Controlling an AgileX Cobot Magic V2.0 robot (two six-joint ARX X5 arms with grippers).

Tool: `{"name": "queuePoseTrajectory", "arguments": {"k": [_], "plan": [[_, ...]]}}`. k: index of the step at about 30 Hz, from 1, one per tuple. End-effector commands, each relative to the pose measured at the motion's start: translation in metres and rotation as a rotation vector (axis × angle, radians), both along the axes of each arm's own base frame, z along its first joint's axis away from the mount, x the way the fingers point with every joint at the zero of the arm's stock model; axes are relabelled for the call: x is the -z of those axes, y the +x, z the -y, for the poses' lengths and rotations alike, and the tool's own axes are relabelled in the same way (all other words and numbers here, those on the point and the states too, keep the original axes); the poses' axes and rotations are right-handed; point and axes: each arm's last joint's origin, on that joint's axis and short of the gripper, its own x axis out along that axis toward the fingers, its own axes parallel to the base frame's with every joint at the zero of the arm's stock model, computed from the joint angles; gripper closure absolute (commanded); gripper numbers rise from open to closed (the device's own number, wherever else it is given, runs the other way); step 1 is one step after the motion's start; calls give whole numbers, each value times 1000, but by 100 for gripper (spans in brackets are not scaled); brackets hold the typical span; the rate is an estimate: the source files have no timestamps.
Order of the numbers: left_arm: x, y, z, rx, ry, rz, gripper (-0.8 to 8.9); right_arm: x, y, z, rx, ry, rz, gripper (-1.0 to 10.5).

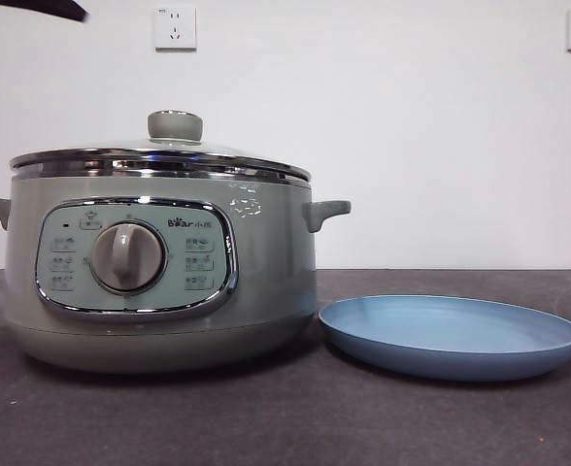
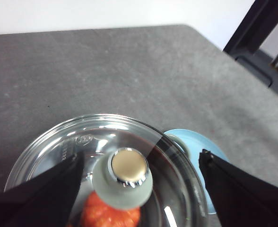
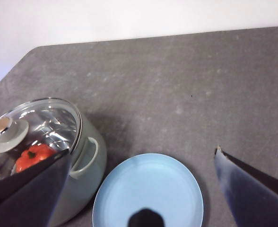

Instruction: Take the pumpkin out from the steamer,put the pumpkin in the blue plate,close the lid

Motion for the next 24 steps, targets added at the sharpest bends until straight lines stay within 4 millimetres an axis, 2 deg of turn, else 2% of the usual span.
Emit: {"name": "queuePoseTrajectory", "arguments": {"k": [1, 5, 10, 14, 20, 21, 24], "plan": [[7, 16, 16, 31, 62, -6, 405, 1, 0, 0, -4, -1, -13, 442], [21, 36, 34, 40, 147, -37, 405, 3, 0, 0, -3, -4, -37, 442], [44, 50, 54, 37, 250, -75, 406, 5, 0, 0, -1, -6, -57, 443], [57, 54, 64, 55, 304, -109, 406, 7, 0, 0, 2, -9, -76, 443], [60, 53, 69, 64, 327, -106, 411, 8, 0, 0, 2, -10, -91, 443], [60, 53, 69, 61, 336, -106, 420, 8, 0, 0, 2, -10, -92, 443], [61, 52, 69, 65, 349, -118, 583, 9, -1, 0, 1, -11, -99, 443]]}}
